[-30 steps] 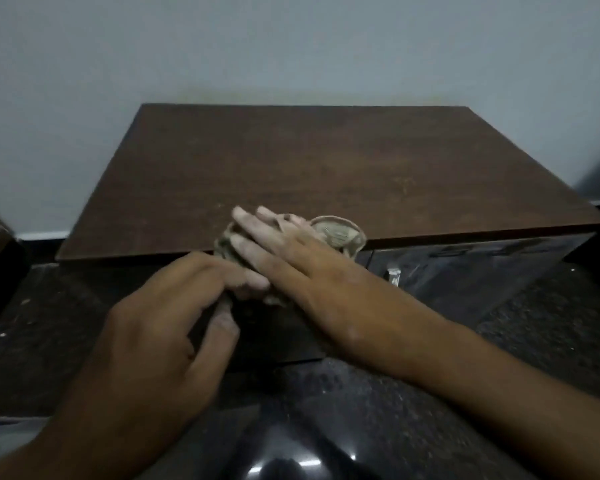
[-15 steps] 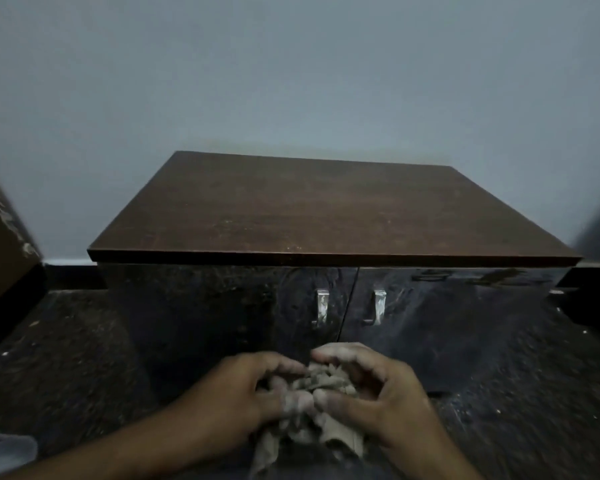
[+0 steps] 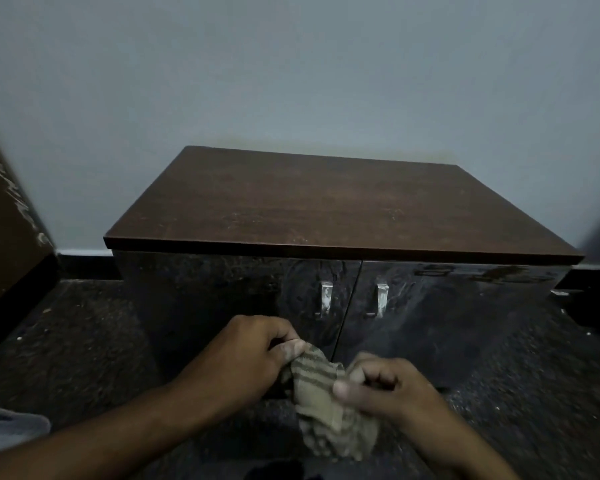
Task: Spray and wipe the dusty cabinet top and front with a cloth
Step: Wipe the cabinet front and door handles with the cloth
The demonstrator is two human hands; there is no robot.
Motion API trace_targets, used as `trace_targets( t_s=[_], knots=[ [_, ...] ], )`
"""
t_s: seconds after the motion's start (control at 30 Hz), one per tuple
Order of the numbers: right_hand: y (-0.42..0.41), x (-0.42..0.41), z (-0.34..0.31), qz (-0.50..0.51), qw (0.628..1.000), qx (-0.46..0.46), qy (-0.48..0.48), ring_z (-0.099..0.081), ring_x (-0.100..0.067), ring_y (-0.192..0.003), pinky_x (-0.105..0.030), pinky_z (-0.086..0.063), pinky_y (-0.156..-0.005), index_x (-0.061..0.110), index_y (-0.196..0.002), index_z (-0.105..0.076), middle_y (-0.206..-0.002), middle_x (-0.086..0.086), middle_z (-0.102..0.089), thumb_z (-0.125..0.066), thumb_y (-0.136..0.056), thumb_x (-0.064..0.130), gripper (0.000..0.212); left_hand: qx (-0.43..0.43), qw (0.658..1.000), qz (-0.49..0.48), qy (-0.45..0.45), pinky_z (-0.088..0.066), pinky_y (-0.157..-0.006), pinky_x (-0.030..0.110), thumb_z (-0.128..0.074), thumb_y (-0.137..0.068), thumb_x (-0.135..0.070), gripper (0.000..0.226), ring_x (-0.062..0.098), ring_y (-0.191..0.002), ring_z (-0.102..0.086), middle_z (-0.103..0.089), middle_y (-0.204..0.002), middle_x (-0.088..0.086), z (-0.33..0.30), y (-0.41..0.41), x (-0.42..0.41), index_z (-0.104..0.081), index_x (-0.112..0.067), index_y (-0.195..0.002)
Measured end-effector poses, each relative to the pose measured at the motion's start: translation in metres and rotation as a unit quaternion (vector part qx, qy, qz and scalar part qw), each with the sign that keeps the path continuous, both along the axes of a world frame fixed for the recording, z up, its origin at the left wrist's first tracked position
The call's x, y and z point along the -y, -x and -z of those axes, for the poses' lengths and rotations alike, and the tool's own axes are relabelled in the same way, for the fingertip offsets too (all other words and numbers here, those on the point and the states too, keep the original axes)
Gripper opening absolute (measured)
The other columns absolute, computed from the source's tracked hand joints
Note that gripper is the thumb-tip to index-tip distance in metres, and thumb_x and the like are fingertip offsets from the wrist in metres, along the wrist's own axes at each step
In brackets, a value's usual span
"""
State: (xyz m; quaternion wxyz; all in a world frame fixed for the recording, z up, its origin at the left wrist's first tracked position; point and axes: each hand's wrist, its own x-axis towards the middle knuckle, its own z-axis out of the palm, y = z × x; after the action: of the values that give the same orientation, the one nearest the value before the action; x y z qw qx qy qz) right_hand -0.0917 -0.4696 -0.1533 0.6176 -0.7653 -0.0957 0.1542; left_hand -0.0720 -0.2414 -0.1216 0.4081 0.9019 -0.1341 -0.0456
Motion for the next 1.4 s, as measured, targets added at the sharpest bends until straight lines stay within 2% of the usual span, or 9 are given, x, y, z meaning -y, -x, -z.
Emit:
trace_targets(
  t_s=[0.17,0.3,0.4,0.5,0.67,0.93,1.07,1.17,1.4],
  knots=[
    [0.0,-0.012,-0.007,0.088,0.993,0.08,0.009,-0.058,-0.027,-0.07,-0.049,-0.05,-0.068,-0.004,-0.075,-0.061,-0.077,-0.026,-0.061,-0.061,-0.084,0.065,0.07,0.019,1.0,-0.011,0.002,-0.049,-0.063,0.019,-0.056,-0.095,-0.036,0.02,-0.003,-0.076,-0.065,-0.07,-0.079,-0.017,0.003,-0.005,0.007,-0.066,-0.032,-0.078],
    [0.0,-0.013,-0.007,0.087,0.995,0.04,0.016,-0.076,-0.017,-0.091,-0.039,-0.059,-0.084,0.013,-0.097,-0.078,-0.093,-0.003,-0.08,-0.042,-0.093,0.065,0.062,0.041,0.998,-0.036,0.011,-0.046,-0.059,0.02,-0.054,-0.096,-0.033,0.021,0.0,-0.071,-0.064,-0.069,-0.074,-0.012,0.001,-0.011,0.01,-0.063,-0.032,-0.077],
    [0.0,0.001,-0.002,0.044,0.998,0.003,0.054,-0.073,-0.008,-0.089,-0.035,-0.057,-0.085,0.023,-0.095,-0.074,-0.093,0.009,-0.078,-0.058,-0.082,0.077,0.058,0.057,0.996,-0.064,0.024,-0.052,-0.058,0.036,-0.052,-0.097,-0.034,0.019,0.012,-0.065,-0.064,-0.068,-0.069,-0.002,0.003,-0.013,0.01,-0.061,-0.03,-0.08],
    [0.0,0.013,0.003,0.051,0.998,0.032,0.033,-0.073,-0.031,-0.097,-0.047,-0.056,-0.085,0.014,-0.096,-0.079,-0.096,-0.01,-0.077,-0.08,-0.084,0.043,0.031,0.063,0.995,-0.081,0.017,-0.052,-0.056,0.031,-0.05,-0.097,-0.034,0.018,0.01,-0.064,-0.064,-0.067,-0.067,-0.003,0.004,-0.015,0.01,-0.06,-0.031,-0.083],
    [0.002,0.01,-0.001,0.15,0.981,0.122,0.001,-0.064,-0.019,-0.084,-0.034,-0.05,-0.074,-0.001,-0.075,-0.073,-0.093,-0.018,-0.067,-0.067,-0.082,0.057,0.059,0.026,0.997,-0.044,-0.065,-0.052,-0.064,0.025,-0.052,-0.094,-0.039,0.015,0.0,-0.07,-0.063,-0.068,-0.074,-0.012,0.002,-0.016,0.006,-0.062,-0.032,-0.085],
    [-0.001,-0.033,-0.023,0.164,0.939,-0.027,-0.301,-0.072,-0.038,-0.096,-0.047,-0.058,-0.091,0.001,-0.109,-0.072,-0.108,-0.029,-0.072,-0.069,-0.086,0.022,0.032,0.017,0.986,0.019,-0.164,-0.049,-0.094,0.033,-0.048,-0.092,-0.054,0.039,0.004,-0.108,-0.056,-0.058,-0.121,-0.016,-0.032,-0.008,0.02,-0.054,-0.037,-0.127],
    [-0.015,-0.042,-0.024,0.275,0.938,0.185,-0.098,-0.073,-0.018,-0.095,-0.036,-0.058,-0.088,0.015,-0.104,-0.076,-0.1,-0.004,-0.077,-0.082,-0.082,0.018,0.022,0.034,0.984,0.012,-0.175,-0.046,-0.1,0.032,-0.048,-0.094,-0.05,0.046,0.006,-0.119,-0.051,-0.051,-0.132,-0.016,-0.045,0.002,0.03,-0.043,-0.037,-0.138],
    [-0.042,-0.067,-0.007,0.346,0.843,0.4,0.101,-0.063,-0.011,-0.099,-0.019,-0.049,-0.089,0.009,-0.102,-0.072,-0.105,0.0,-0.066,-0.081,-0.084,0.018,0.022,0.03,0.989,-0.018,-0.146,-0.046,-0.1,0.033,-0.05,-0.093,-0.047,0.046,0.007,-0.118,-0.052,-0.052,-0.13,-0.014,-0.043,-0.001,0.032,-0.045,-0.035,-0.138],
    [-0.069,-0.073,0.023,0.396,0.746,0.514,0.15,-0.061,-0.031,-0.096,-0.045,-0.052,-0.089,-0.003,-0.093,-0.067,-0.101,-0.016,-0.066,-0.066,-0.084,-0.002,0.009,0.08,0.983,-0.09,-0.141,-0.046,-0.101,0.034,-0.054,-0.09,-0.044,0.05,0.009,-0.118,-0.054,-0.054,-0.133,-0.012,-0.041,-0.013,0.021,-0.049,-0.031,-0.138]
  ],
)
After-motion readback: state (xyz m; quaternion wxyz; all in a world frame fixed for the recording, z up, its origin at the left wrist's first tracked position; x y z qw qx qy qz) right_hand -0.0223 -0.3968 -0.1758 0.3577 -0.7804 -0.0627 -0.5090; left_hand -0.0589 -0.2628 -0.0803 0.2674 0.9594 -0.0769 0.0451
